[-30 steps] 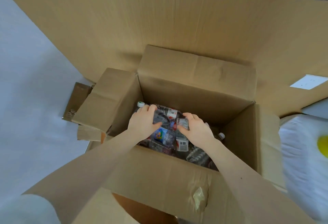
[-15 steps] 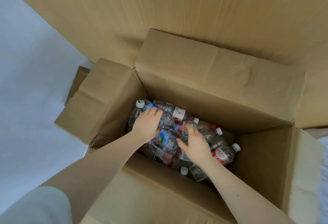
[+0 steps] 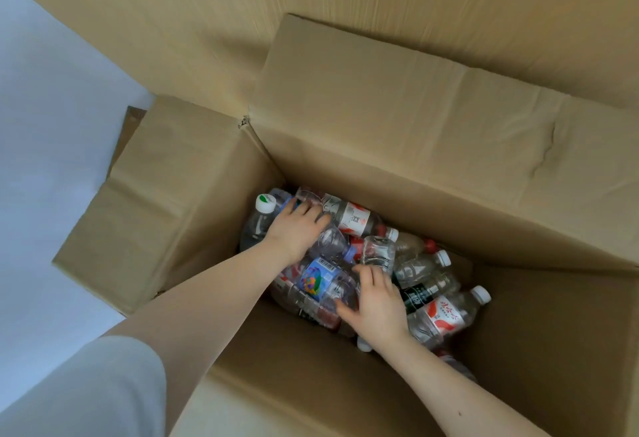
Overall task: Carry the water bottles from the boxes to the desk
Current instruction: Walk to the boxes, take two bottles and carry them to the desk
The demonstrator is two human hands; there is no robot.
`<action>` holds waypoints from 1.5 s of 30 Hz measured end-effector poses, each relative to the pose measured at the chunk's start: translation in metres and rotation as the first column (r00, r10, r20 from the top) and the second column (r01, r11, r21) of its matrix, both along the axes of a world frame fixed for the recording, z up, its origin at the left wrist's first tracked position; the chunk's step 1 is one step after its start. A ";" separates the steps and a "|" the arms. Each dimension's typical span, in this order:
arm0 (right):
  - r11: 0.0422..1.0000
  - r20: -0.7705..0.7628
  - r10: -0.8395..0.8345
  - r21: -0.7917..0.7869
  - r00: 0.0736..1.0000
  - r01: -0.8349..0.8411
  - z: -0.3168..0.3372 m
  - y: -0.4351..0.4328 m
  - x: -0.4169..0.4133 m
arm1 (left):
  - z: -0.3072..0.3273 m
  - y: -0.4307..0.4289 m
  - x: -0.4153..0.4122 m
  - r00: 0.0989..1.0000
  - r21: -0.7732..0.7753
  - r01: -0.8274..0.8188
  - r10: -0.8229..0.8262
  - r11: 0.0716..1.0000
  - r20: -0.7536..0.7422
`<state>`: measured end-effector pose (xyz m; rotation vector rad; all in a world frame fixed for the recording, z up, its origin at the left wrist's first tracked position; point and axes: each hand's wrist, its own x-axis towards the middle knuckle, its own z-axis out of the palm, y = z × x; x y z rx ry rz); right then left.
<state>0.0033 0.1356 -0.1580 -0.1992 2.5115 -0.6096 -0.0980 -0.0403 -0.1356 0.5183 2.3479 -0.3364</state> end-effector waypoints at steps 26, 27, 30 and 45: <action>0.955 -0.148 0.243 0.211 0.959 -0.209 -0.026 -0.022 0.006 | 0.007 -0.001 0.006 0.986 0.198 -0.123 0.143 0.972 -0.091; 0.953 -0.153 0.244 0.222 0.958 -0.208 -0.022 -0.015 0.008 | 0.009 0.000 0.005 0.987 0.211 -0.123 0.142 0.970 -0.079; 0.947 -0.161 0.249 0.248 0.955 -0.206 -0.010 0.009 0.010 | 0.016 0.007 0.005 0.985 0.266 -0.143 0.162 0.953 -0.053; 0.905 -0.261 0.232 0.411 0.937 -0.110 0.079 0.079 0.016 | 0.082 0.038 0.034 0.944 0.477 -0.244 0.320 0.844 -0.084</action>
